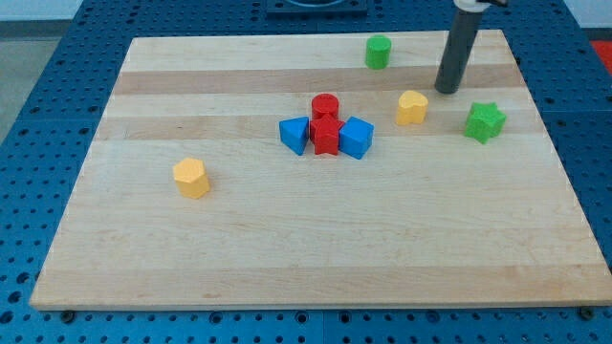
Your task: Move the yellow heart closer to the green star
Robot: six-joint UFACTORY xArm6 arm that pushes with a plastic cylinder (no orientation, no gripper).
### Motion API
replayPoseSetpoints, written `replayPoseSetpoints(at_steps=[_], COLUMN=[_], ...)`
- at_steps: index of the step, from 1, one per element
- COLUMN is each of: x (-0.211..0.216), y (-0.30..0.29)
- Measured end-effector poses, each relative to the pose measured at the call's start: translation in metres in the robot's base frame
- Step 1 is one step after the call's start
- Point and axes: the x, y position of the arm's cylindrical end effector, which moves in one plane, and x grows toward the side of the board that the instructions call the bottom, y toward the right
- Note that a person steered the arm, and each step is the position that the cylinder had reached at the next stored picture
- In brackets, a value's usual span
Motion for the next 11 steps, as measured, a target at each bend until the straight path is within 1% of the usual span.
replayPoseSetpoints(at_steps=[2,3,4,6,10,11], x=[0.001,0.007,0.029,0.044,0.111,0.122], y=[-0.055,-0.068,-0.071,-0.069,-0.032,-0.026])
